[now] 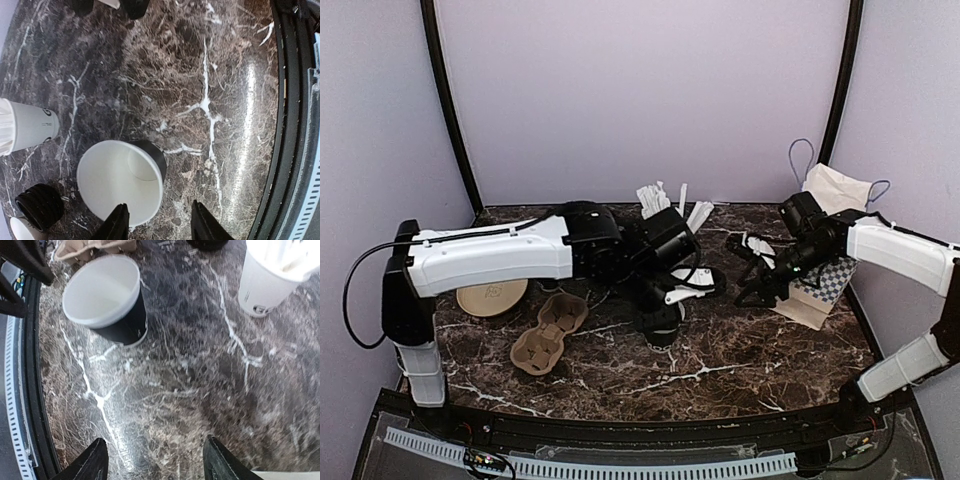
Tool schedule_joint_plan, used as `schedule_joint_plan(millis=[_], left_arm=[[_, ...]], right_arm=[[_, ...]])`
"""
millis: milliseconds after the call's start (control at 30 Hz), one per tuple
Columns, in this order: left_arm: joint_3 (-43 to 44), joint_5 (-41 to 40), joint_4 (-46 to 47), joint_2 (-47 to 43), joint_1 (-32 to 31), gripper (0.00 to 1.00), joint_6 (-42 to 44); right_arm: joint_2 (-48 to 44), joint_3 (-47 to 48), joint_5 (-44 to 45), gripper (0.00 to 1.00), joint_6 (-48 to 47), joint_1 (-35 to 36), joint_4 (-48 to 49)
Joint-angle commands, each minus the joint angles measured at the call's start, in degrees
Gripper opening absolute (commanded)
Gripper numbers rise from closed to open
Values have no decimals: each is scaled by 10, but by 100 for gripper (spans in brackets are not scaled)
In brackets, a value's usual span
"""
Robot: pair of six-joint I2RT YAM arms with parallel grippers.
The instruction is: Pack the takeout coffee
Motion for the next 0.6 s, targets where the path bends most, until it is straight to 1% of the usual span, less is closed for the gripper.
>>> schedule_joint_plan(millis=[0,33,133,233,300,367,433,500,567], left_arm=[[-12,4,7,-111,45,47,-33],[-17,-1,8,-118,58,48,-51],[-40,-24,17,-134,124,48,-87],[-63,-36,35,-134,168,48,-123],[-71,-27,46,-126,198,48,-139],[-83,-5,67,-119,225,48,-146],[-91,18,92,-107,246,49,-132],[-85,21,106,-87,261,50,-115],[-69,17,102,-64,272,51,-101]], right_arm=[[28,71,-23,64,-15,19,-59],[27,76,-15,64,-13,25,-52],[23,85,15,62,14,40,-7],[25,90,19,61,33,49,34],[31,90,23,60,43,55,53],[42,103,34,59,49,62,58],[63,137,66,57,55,69,42],[78,168,76,55,52,70,16],[77,173,71,54,51,70,12]])
